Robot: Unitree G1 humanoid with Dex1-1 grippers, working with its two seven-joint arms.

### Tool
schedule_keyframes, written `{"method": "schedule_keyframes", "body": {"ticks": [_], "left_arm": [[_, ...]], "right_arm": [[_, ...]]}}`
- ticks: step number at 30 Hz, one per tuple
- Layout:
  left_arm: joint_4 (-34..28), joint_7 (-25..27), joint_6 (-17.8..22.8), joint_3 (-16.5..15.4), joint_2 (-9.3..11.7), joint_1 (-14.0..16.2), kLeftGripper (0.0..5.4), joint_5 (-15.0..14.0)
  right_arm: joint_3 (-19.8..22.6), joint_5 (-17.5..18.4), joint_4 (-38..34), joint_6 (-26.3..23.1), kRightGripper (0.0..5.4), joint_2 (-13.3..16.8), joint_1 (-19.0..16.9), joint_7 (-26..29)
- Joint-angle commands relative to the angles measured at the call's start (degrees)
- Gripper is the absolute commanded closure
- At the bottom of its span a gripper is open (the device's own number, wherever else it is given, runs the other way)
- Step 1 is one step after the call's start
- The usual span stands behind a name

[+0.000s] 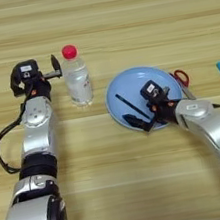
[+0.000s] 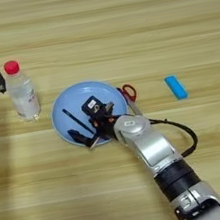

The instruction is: Move the objects on the table

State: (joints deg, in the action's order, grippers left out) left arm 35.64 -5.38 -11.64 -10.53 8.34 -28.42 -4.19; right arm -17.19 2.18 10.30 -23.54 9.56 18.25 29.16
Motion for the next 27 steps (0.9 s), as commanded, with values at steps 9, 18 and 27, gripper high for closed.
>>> {"method": "schedule_keyframes", "body": {"ticks": [9, 18, 27], "left_arm": [[-0.56, -0.57, 1.08, -0.08, 0.61, -0.66, 0.00, 0.72], [-1.03, -0.66, 1.34, 0.07, 0.48, -0.49, 0.00, 0.75], [-1.44, -0.87, 1.38, 0.18, 0.37, -0.34, 0.00, 0.71]], "right_arm": [[-1.37, -3.66, 2.71, -0.58, 0.56, 0.04, 1.37, -0.93], [-1.96, -4.99, 3.21, -0.79, 1.61, 0.64, 1.01, -0.96], [-1.82, -4.21, 2.79, -2.86, 2.58, 0.35, 0.48, -0.40]]}}
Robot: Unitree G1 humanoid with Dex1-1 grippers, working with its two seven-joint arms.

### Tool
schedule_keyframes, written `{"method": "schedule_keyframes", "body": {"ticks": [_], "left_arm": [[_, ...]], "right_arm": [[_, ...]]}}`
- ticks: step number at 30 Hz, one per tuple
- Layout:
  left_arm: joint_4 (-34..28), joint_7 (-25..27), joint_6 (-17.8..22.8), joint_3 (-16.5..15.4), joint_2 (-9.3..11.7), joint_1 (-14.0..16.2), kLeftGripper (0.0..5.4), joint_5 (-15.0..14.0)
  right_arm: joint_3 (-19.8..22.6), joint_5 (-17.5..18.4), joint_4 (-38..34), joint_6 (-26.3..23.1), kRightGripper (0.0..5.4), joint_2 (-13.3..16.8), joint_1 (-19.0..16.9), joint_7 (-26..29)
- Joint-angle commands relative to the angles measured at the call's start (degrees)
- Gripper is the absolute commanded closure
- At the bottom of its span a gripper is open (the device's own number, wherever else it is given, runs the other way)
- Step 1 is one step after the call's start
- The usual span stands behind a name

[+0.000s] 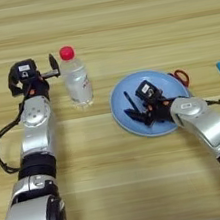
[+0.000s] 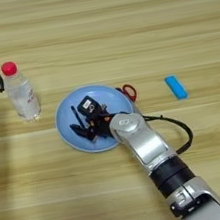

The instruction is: Move the objects on the table

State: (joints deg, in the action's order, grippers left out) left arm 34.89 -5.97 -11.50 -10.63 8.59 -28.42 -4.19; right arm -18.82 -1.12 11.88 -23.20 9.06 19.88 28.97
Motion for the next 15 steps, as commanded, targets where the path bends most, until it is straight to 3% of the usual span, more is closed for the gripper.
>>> {"method": "schedule_keyframes", "body": {"ticks": [1, 15], "left_arm": [[-0.74, -0.29, 1.25, 0.29, 0.11, -0.33, 0.00, 0.72], [-1.26, -0.43, 1.37, 0.39, 0.02, -0.18, 0.00, 0.70]], "right_arm": [[-0.15, -0.82, 1.12, -3.42, 2.71, 0.82, -1.19, -0.15], [-0.10, -0.29, 1.04, -4.42, 4.26, 0.47, -1.52, 0.15]]}}
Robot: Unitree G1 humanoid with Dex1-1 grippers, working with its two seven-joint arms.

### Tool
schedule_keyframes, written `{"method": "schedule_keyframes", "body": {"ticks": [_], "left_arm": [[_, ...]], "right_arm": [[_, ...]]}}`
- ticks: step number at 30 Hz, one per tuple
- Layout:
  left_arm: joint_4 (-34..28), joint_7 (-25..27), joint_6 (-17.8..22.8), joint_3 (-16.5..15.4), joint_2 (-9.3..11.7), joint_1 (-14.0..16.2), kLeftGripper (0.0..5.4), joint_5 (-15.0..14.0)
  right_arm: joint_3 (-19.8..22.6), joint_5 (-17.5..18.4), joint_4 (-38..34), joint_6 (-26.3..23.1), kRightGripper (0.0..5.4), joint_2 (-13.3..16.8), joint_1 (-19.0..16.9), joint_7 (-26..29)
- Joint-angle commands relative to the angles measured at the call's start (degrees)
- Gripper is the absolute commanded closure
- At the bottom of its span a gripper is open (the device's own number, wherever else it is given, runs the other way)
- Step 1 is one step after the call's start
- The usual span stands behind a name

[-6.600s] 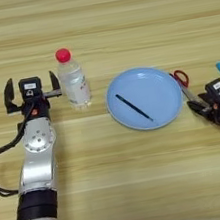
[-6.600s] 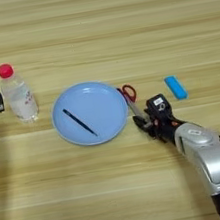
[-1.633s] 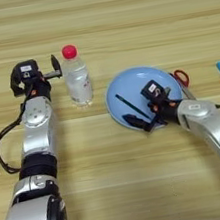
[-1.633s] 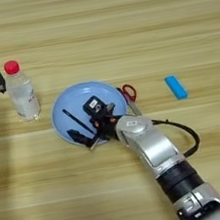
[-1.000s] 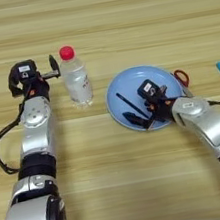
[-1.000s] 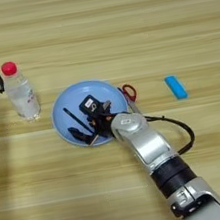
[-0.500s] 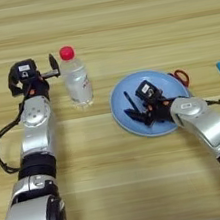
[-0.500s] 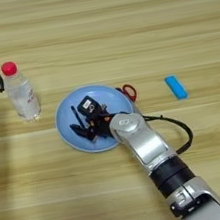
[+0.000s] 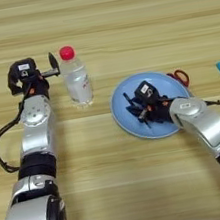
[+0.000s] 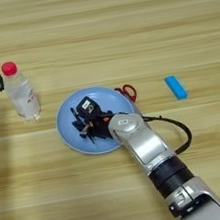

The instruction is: Move the objects on the table

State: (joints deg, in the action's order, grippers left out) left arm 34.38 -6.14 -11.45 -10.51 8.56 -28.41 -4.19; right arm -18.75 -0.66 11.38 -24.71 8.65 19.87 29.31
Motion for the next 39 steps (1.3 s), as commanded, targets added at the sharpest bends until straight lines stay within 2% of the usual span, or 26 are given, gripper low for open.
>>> {"method": "schedule_keyframes", "body": {"ticks": [1, 9, 22, 32, 39], "left_arm": [[-0.79, -0.27, 1.33, 0.28, 0.05, -0.16, 0.00, 0.70], [-1.04, -0.25, 1.41, 0.24, 0.08, -0.05, 0.00, 0.65], [-1.18, -0.16, 1.53, 0.20, 0.52, 0.03, 0.00, 0.87], [-1.11, -0.19, 1.45, 0.18, 0.52, 0.04, 0.00, 0.88], [-1.17, -0.17, 1.45, 0.10, 0.54, 0.11, 0.00, 0.79]], "right_arm": [[-0.18, -0.73, 1.52, -2.93, 4.34, 0.87, -1.54, -0.17], [-0.26, -0.76, 1.50, -2.86, 5.11, 0.80, -1.58, -0.20], [0.84, 0.24, -0.15, -3.71, 5.11, 0.38, -1.46, -0.42], [5.08, 3.87, -9.28, -7.85, 5.11, 0.48, -0.38, -0.52], [10.03, 5.96, -13.28, -9.68, 5.11, 1.96, 0.88, -1.37]]}}
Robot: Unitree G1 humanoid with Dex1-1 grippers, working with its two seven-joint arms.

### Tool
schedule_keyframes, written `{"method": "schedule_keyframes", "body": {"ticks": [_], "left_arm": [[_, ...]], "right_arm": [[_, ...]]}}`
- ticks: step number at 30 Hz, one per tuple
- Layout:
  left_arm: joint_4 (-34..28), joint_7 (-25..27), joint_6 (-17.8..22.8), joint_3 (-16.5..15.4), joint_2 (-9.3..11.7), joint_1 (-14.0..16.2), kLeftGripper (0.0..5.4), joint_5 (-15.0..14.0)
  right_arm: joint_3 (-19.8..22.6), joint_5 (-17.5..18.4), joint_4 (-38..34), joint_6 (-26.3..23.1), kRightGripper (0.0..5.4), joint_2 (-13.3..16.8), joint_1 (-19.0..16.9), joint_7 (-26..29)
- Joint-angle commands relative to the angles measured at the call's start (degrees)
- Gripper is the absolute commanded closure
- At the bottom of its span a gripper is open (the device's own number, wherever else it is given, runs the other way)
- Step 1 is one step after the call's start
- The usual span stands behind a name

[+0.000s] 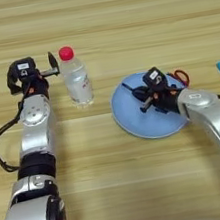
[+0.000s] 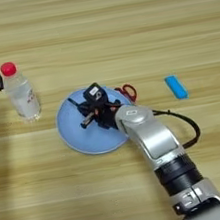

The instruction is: Move the objects on the table

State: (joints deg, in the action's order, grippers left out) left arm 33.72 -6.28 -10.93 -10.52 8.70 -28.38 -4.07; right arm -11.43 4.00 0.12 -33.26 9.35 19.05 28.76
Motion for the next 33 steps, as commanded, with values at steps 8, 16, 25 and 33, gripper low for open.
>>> {"method": "schedule_keyframes", "body": {"ticks": [8, 16, 25, 33], "left_arm": [[-0.61, 0.06, 0.89, 0.05, 0.47, 0.15, 0.00, 0.60], [-0.33, 0.35, 0.82, -0.19, 0.86, 0.12, 0.00, 0.43], [0.03, 0.64, 0.68, -0.48, 1.18, 0.09, 0.00, 0.29], [0.19, 0.78, 0.56, -0.52, 1.33, 0.06, 0.00, 0.28]], "right_arm": [[10.25, 1.49, -0.34, 3.49, 5.11, 4.74, 1.88, -3.89], [15.69, 1.53, 5.48, 8.82, 5.11, 7.76, 0.14, -6.82], [17.24, 0.60, 10.88, 11.66, 5.11, 9.74, -1.35, -9.13], [15.93, -0.47, 16.45, 13.36, 5.11, 9.42, -0.76, -9.91]]}}
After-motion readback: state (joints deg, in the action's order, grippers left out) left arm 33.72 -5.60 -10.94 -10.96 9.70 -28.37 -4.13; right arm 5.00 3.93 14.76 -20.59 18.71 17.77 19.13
